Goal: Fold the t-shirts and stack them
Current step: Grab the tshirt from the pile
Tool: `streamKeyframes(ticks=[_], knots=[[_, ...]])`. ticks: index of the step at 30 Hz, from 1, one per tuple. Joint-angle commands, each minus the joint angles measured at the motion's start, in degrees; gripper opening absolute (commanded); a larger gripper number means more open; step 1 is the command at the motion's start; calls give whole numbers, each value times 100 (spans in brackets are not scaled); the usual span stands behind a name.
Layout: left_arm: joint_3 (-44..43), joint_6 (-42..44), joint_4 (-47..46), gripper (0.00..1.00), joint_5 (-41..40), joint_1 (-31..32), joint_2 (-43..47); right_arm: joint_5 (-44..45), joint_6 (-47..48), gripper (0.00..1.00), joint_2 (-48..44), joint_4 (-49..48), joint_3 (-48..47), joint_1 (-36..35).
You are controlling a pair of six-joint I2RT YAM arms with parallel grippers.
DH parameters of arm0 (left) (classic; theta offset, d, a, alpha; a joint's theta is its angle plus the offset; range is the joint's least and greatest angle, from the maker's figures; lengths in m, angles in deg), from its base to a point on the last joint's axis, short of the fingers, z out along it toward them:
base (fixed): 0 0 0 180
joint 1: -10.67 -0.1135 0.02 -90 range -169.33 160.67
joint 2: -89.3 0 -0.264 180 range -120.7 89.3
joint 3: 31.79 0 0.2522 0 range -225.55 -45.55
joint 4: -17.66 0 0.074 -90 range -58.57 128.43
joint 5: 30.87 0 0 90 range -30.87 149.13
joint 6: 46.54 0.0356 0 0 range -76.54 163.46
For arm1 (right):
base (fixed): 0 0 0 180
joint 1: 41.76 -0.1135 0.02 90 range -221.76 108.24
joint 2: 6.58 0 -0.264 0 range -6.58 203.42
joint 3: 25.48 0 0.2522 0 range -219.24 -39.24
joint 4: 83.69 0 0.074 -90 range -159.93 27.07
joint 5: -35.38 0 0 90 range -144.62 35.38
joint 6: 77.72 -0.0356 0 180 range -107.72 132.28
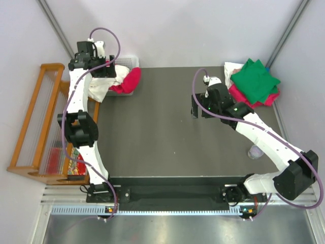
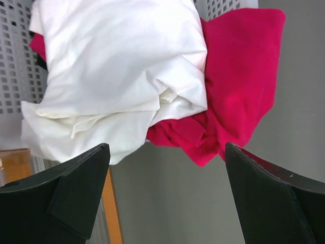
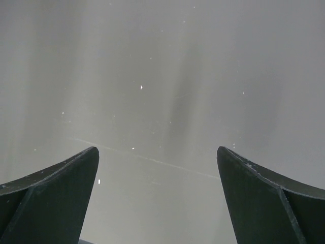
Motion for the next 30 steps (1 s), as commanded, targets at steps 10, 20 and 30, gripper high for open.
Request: streamKeyframes(ticks=[10,20,30], knots=[[-1048,-179,106,99,-215,31,-1184,-22,127,100,236,-161,-466,116],[-1215,-328,-158,98,-427,57,-1686,-189,75,100,34,-328,-211,125],[-1303,-328,-281,51,-312,128,-1739,-426,-4,100,-71,-416,8,125]])
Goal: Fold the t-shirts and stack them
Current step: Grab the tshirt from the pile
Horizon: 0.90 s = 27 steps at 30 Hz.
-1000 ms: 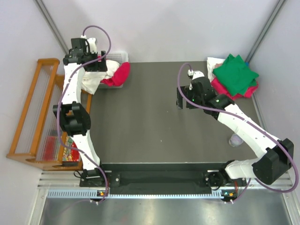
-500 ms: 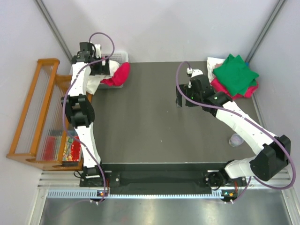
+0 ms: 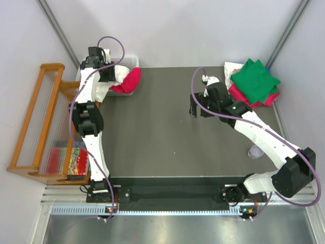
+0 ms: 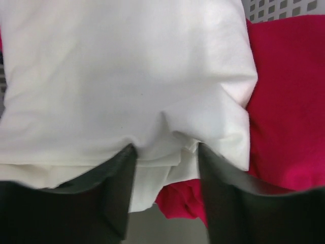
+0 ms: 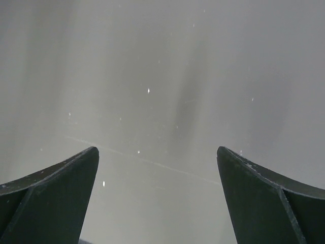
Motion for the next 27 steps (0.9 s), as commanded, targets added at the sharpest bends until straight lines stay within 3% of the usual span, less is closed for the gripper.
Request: streamKeyframes(ticks=[1,2,4,5,6,15,20,23,27], knots=[[-273,-51,-261,43,59,80,27,-171,-57,100,-261,-267,127,39],[-256,-68,-226,30,42,80,62,-197,-57,99,-270,-276,127,48],[-159,-60,-217,17,86,80,229,-215,-57,99,-270,-276,144,48],[-98,-51,-243,5,94,89,299,-224,-48,98,-279,-285,145,48],[24,-60,-252,0,103,97,465,-241,-31,96,-279,-294,145,48],[236,-16,-112,0,393,89,1406,-390,5,86,-367,-390,180,48],[-201,28,178,0,814,150,1784,-470,-22,83,-463,-452,302,48],[-422,563,415,0,816,623,2309,-452,-22,85,-481,-478,364,48],[68,1687,530,0,140,2210,3312,-461,-4,85,-437,-479,347,39]])
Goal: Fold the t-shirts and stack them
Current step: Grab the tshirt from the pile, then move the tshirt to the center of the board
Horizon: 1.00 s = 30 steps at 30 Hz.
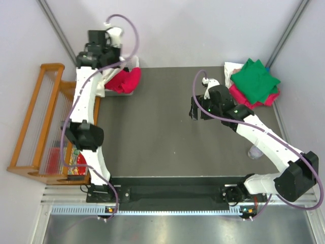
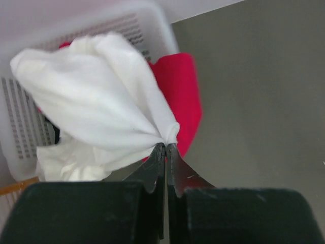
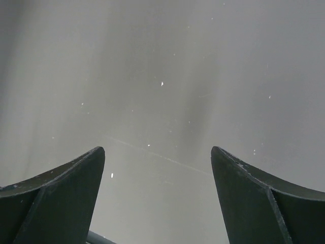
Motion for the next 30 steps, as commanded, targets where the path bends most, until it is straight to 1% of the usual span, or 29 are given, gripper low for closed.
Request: streamKeyframes(ticks=[1,2,3,4,6,7,8,9,10,11,12,13,14,15,16,18,19,20,21,23,25,26,27,28,30], knots=[[368,1323,134,0,-339,1790,1598,-44,-2,86,-164,-255,-47,48],[440,1352,169,0,-306,1993,1948,-26,15,85,-164,-256,-47,48],[458,1361,222,0,-210,2274,2064,-9,16,86,-199,-256,-55,48],[345,1361,466,0,139,2381,2161,9,24,85,-217,-264,-56,48],[82,1335,757,0,449,2591,2303,70,33,86,-260,-238,-73,48],[-172,1247,924,0,633,2628,2320,106,42,86,-287,-221,-82,39],[-227,1203,1125,0,922,2654,2407,210,42,86,-287,-203,-99,48],[-192,1142,1153,0,1029,2689,2478,264,42,86,-313,-142,-134,48],[34,1063,1154,0,1074,2689,2548,316,25,86,-331,-107,-161,57],[193,1079,1171,14,1074,2689,2688,413,16,87,-357,-71,-187,48],[360,1123,1232,46,1031,2689,2750,483,-2,88,-392,-10,-231,48],[710,1132,1233,63,978,2689,2795,519,-28,88,-436,8,-257,48],[896,1115,1224,71,908,2689,2882,580,-28,87,-454,25,-275,48],[1072,1088,1146,68,872,2681,2935,641,-54,87,-524,60,-319,48],[1326,1053,1110,63,889,2681,3023,694,-72,87,-568,78,-345,39],[1399,1018,1083,48,968,2681,3050,800,-90,87,-673,78,-372,48],[1338,1035,1136,39,995,2681,3032,818,-99,87,-700,78,-389,48],[1320,1035,1145,36,978,2681,3041,861,-99,86,-726,78,-398,48],[1285,1035,1136,36,934,2681,3041,888,-107,86,-761,96,-416,48],[1241,1053,1119,55,758,2681,3041,906,-134,87,-779,114,-434,48],[1267,1001,1110,72,688,2681,3050,906,-169,89,-762,184,-468,48],[1293,966,1119,83,722,2681,3050,880,-178,90,-762,236,-530,48],[1345,930,1136,88,775,2681,3059,853,-178,91,-753,411,-574,48],[1555,843,1171,91,880,2681,3093,792,-178,91,-770,534,-600,48],[2020,859,1311,94,1423,2698,3172,441,-256,92,-919,893,-505,22]])
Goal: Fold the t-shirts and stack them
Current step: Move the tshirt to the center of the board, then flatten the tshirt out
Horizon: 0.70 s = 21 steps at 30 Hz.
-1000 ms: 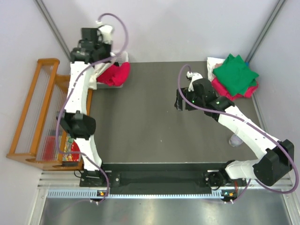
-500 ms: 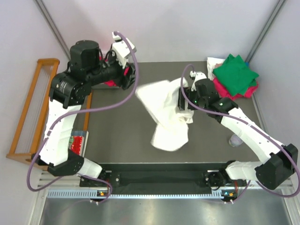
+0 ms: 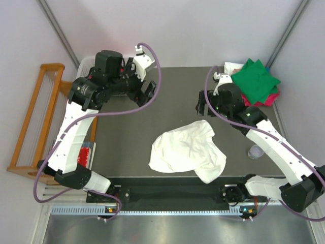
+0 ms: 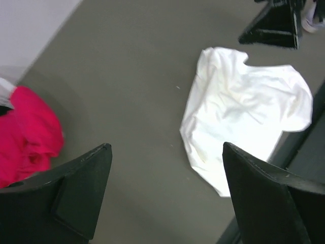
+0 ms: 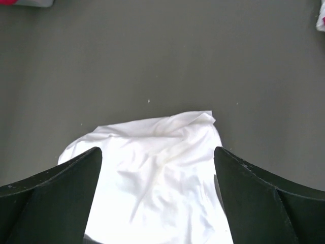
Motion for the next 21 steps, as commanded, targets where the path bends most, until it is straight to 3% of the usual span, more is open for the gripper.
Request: streamKeyframes(ticks=[1,2,5,9,21], knots=[[1191,-82,188,94,702,5,337,-630,-193,91,-371,587,-50,-78],[1563,-47,232,89,711,84,400,-729,-229,91,-476,736,274,-149],[2987,190,233,88,-22,356,637,-896,-465,90,-889,1052,924,-500],[4280,173,-118,86,-19,401,1067,-1204,-931,90,-1407,1326,1462,-887],[5284,-337,-453,86,448,454,1253,-1327,-2478,85,-2463,1775,3001,-2144]])
